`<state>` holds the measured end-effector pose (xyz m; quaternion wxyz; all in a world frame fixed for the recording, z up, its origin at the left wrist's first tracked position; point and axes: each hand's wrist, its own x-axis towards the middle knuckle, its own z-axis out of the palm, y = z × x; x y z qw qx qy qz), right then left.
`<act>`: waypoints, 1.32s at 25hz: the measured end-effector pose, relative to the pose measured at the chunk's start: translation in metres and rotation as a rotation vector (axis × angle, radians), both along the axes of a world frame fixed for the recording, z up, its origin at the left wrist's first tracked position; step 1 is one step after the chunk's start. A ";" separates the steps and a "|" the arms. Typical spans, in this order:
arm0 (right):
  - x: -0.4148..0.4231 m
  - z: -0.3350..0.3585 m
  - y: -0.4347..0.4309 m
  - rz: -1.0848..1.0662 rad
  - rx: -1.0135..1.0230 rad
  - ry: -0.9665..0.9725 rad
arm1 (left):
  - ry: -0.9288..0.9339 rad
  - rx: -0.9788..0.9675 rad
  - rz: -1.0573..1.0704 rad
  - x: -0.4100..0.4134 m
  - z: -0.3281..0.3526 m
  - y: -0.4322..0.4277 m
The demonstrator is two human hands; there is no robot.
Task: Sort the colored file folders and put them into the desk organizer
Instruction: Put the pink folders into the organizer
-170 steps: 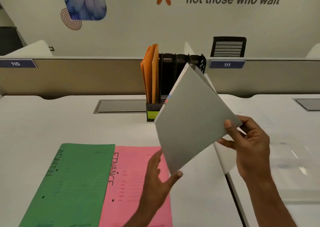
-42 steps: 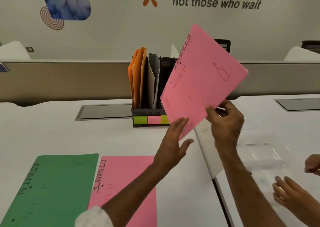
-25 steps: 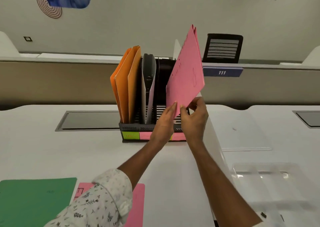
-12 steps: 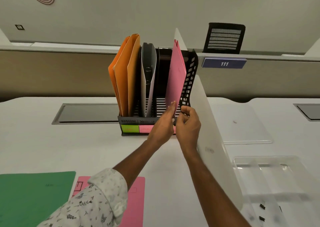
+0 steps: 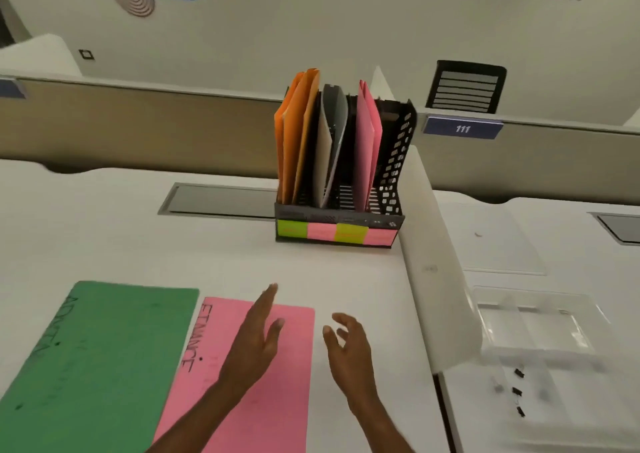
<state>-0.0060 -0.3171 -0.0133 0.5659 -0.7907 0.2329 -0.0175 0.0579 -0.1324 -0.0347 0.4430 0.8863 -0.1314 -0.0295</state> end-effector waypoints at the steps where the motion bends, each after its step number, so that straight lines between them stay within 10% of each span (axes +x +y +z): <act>1: -0.015 -0.008 0.007 0.055 0.012 0.068 | 0.037 0.011 0.072 -0.021 -0.011 0.025; 9: -0.082 -0.030 0.061 0.102 0.039 0.205 | 0.288 0.136 0.389 -0.122 -0.038 0.144; 15: -0.086 -0.027 0.086 0.026 -0.037 0.165 | 0.562 -0.286 0.455 -0.116 -0.006 0.160; 33: -0.102 -0.035 0.096 -0.186 0.352 0.194 | 0.453 -0.515 -0.051 -0.155 0.078 0.172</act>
